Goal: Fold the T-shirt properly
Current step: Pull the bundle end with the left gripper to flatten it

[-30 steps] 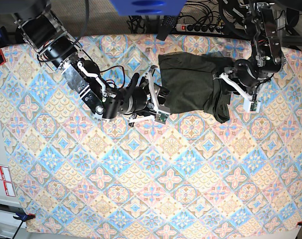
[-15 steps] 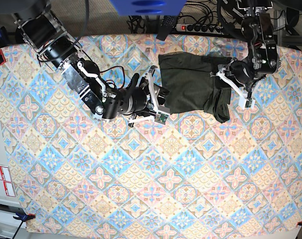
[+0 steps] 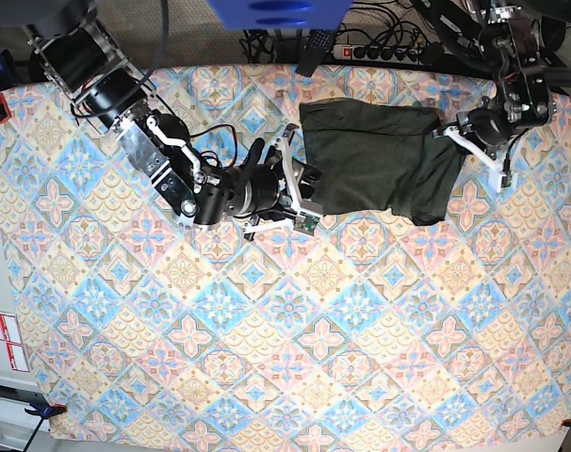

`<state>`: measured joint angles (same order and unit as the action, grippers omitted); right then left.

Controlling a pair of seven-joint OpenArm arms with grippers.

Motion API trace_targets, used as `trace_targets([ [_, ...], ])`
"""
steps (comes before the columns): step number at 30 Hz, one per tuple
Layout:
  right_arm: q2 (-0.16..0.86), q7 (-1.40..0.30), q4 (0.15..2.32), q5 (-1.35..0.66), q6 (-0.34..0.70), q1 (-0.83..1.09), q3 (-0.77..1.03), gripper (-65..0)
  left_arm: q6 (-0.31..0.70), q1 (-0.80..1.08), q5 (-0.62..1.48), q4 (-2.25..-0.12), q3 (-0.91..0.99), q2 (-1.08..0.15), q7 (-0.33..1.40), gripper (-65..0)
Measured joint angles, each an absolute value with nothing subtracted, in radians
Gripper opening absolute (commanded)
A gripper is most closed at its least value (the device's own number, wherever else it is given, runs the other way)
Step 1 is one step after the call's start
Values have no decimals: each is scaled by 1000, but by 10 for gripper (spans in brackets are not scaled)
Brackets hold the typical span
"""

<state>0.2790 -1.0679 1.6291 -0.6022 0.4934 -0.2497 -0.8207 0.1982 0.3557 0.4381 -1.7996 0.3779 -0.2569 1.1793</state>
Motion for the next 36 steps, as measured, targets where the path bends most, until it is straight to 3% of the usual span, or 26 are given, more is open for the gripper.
trace_targets([
  [12,280,-1069,1630,-603,494,-247,-821,-505,206,374,446,-1745,401,-269,1187,-650],
  [15,280,-1071,1630,-601,493,-247,-821,-505,206,380,449,-1782,401,-274,1189,-587],
  [20,279,-1069,1630,-602,493,-252,-821,-505,206,437,449,-1818,403,-288,1183,-553],
  [36,277,-1077,1628,-601,493,-262,-821,-506,208,467,503,-1863,402,-327,1193,-560],
])
